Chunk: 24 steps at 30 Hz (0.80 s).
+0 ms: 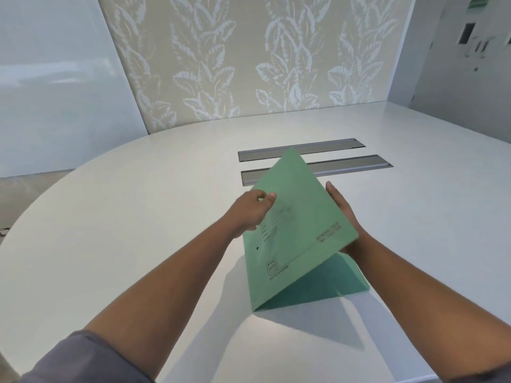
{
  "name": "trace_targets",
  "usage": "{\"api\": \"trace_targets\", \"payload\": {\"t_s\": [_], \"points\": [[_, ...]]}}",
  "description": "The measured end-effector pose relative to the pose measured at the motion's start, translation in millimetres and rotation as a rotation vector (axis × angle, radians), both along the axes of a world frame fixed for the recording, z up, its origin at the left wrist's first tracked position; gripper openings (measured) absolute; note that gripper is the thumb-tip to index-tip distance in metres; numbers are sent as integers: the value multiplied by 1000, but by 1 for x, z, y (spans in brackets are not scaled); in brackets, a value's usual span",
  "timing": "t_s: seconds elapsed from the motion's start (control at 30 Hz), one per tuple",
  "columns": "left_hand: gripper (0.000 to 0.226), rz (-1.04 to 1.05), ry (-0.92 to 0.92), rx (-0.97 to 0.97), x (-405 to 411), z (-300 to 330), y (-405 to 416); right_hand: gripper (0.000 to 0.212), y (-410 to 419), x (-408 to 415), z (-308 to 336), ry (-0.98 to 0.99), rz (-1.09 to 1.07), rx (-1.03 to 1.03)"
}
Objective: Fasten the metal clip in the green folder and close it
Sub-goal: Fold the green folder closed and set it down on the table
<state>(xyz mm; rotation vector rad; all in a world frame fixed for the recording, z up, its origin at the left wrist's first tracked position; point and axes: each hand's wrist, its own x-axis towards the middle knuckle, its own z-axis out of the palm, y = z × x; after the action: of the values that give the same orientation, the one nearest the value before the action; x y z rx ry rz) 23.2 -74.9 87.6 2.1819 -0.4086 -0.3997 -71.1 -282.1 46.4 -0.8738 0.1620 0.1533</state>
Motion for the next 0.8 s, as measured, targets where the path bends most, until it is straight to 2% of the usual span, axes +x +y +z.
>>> {"api": "trace_targets", "payload": {"t_s": [0.07, 0.17, 0.23, 0.37, 0.5, 0.6, 0.73, 0.8], "points": [[62, -49, -30, 80, -1, -15, -3, 59, -13, -7, 3, -5, -28, -31], [59, -117, -58, 232, 0, -35, -4, 34, -29, -9, -3, 71, -183, -325], [54, -152, -113, 340, 0, -46, -2, 24, -37, -9, -9, 136, -199, -471], [64, -138, -123, 447, 3, -62, 3, 31, -48, -6, -25, 239, -157, -643], [70, -71, -92, 565, 3, -70, 8, 29, -42, -2, -39, 291, -199, -945], [74, -25, -52, 537, 2, -79, 13, 33, -32, -3, -48, 310, -229, -1143], [69, 47, 2, 439, -2, -82, 10, 65, -15, 1, -45, 341, -154, -1464], [71, 122, 45, 362, -4, -81, 8, 68, -7, 2, -42, 391, -101, -1657]]}}
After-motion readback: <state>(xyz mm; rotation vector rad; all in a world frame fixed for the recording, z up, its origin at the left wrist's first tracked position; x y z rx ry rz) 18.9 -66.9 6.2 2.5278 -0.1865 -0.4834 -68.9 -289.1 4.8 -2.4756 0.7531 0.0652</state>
